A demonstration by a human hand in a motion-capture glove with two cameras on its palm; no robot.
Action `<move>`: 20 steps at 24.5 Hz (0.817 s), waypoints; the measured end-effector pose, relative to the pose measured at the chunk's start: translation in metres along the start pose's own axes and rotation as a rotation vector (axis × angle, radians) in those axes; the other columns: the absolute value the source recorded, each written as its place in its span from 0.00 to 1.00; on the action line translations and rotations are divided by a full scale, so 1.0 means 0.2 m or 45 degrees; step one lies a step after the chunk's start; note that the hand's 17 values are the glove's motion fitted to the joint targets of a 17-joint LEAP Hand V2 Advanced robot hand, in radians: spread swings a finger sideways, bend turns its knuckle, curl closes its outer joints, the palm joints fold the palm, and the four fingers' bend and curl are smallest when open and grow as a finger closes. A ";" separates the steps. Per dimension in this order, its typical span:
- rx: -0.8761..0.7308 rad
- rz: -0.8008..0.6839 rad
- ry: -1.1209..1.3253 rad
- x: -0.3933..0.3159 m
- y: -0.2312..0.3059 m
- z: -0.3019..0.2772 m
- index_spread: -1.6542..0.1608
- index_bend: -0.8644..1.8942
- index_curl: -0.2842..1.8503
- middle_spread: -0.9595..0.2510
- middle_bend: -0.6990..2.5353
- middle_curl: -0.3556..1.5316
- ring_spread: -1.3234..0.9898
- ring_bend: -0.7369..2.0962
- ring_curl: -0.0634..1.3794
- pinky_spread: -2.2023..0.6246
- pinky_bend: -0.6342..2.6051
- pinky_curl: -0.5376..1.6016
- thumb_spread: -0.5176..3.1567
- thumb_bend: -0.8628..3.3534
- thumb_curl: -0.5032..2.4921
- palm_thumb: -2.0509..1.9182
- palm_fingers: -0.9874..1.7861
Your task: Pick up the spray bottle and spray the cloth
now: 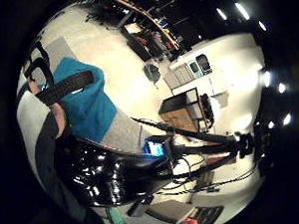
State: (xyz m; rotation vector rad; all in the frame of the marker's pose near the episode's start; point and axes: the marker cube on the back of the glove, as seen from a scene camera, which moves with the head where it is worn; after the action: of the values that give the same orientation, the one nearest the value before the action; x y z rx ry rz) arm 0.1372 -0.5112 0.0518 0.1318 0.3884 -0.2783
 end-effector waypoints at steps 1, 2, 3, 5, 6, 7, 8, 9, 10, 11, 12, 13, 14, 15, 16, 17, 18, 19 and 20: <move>0.028 0.043 -0.048 0.02 0.00 -0.02 0.79 0.41 0.41 0.70 0.40 0.47 0.49 0.47 0.39 0.72 0.36 0.45 0.20 0.20 0.44 0.78 0.83; 0.054 0.082 -0.091 0.04 0.00 -0.03 0.79 0.41 0.41 0.70 0.40 0.47 0.49 0.47 0.39 0.72 0.36 0.45 0.20 0.20 0.44 0.78 0.83; 0.078 0.118 -0.131 0.05 0.00 -0.05 0.79 0.41 0.41 0.70 0.40 0.47 0.49 0.47 0.39 0.72 0.36 0.46 0.20 0.20 0.44 0.78 0.83; 0.123 0.187 -0.204 0.09 0.01 -0.07 0.79 0.41 0.41 0.70 0.40 0.47 0.49 0.47 0.39 0.72 0.36 0.46 0.20 0.20 0.44 0.78 0.83; 0.145 0.221 -0.241 0.11 0.01 -0.08 0.79 0.41 0.41 0.70 0.40 0.47 0.49 0.47 0.39 0.72 0.36 0.46 0.20 0.20 0.44 0.78 0.83; 0.167 0.257 -0.281 0.12 0.01 -0.09 0.78 0.41 0.41 0.70 0.40 0.47 0.49 0.47 0.39 0.72 0.36 0.46 0.20 0.20 0.44 0.78 0.83; 0.188 0.292 -0.325 0.14 0.02 -0.11 0.78 0.41 0.41 0.70 0.40 0.47 0.49 0.47 0.39 0.72 0.36 0.46 0.20 0.20 0.44 0.78 0.83; 0.206 0.325 -0.376 0.15 0.04 -0.12 0.78 0.41 0.41 0.70 0.40 0.47 0.49 0.47 0.39 0.72 0.36 0.46 0.20 0.20 0.44 0.78 0.83; 0.222 0.353 -0.437 0.17 0.07 -0.15 0.78 0.41 0.41 0.70 0.40 0.47 0.49 0.47 0.39 0.72 0.36 0.45 0.20 0.20 0.44 0.78 0.83; 0.234 0.378 -0.510 0.18 0.12 -0.17 0.78 0.41 0.41 0.70 0.40 0.47 0.49 0.47 0.39 0.72 0.36 0.45 0.20 0.20 0.44 0.78 0.83; 0.248 0.405 -0.591 0.20 0.17 -0.20 0.78 0.41 0.41 0.70 0.40 0.47 0.49 0.47 0.39 0.72 0.36 0.45 0.20 0.20 0.44 0.78 0.83; 0.269 0.442 -0.671 0.21 0.20 -0.22 0.78 0.41 0.41 0.70 0.40 0.47 0.49 0.47 0.39 0.72 0.36 0.45 0.20 0.20 0.44 0.78 0.83; 0.301 0.493 -0.744 0.22 0.19 -0.22 0.78 0.41 0.41 0.70 0.40 0.47 0.49 0.47 0.39 0.72 0.36 0.45 0.20 0.20 0.44 0.78 0.83; 0.339 0.552 -0.810 0.23 0.16 -0.20 0.78 0.41 0.42 0.70 0.40 0.47 0.49 0.47 0.39 0.72 0.36 0.45 0.20 0.20 0.44 0.78 0.83; 0.375 0.609 -0.875 0.24 0.12 -0.18 0.78 0.41 0.42 0.70 0.40 0.47 0.49 0.47 0.39 0.72 0.36 0.45 0.20 0.20 0.44 0.78 0.83; 0.405 0.656 -0.940 0.25 0.10 -0.17 0.78 0.41 0.42 0.70 0.40 0.47 0.49 0.47 0.39 0.72 0.36 0.45 0.20 0.20 0.44 0.78 0.83; 0.428 0.692 -1.003 0.25 0.09 -0.17 0.78 0.41 0.42 0.70 0.40 0.47 0.49 0.47 0.39 0.72 0.35 0.45 0.20 0.20 0.44 0.78 0.83; 0.447 0.716 -1.058 0.25 0.09 -0.17 0.78 0.41 0.42 0.70 0.40 0.47 0.49 0.47 0.39 0.72 0.35 0.45 0.20 0.20 0.44 0.78 0.83; 0.462 0.730 -1.104 0.25 0.09 -0.17 0.78 0.41 0.42 0.70 0.40 0.47 0.49 0.47 0.39 0.72 0.35 0.45 0.20 0.20 0.44 0.78 0.83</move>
State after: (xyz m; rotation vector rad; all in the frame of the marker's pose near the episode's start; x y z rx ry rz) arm 0.1740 -0.5002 0.0020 0.4467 -0.5671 0.1778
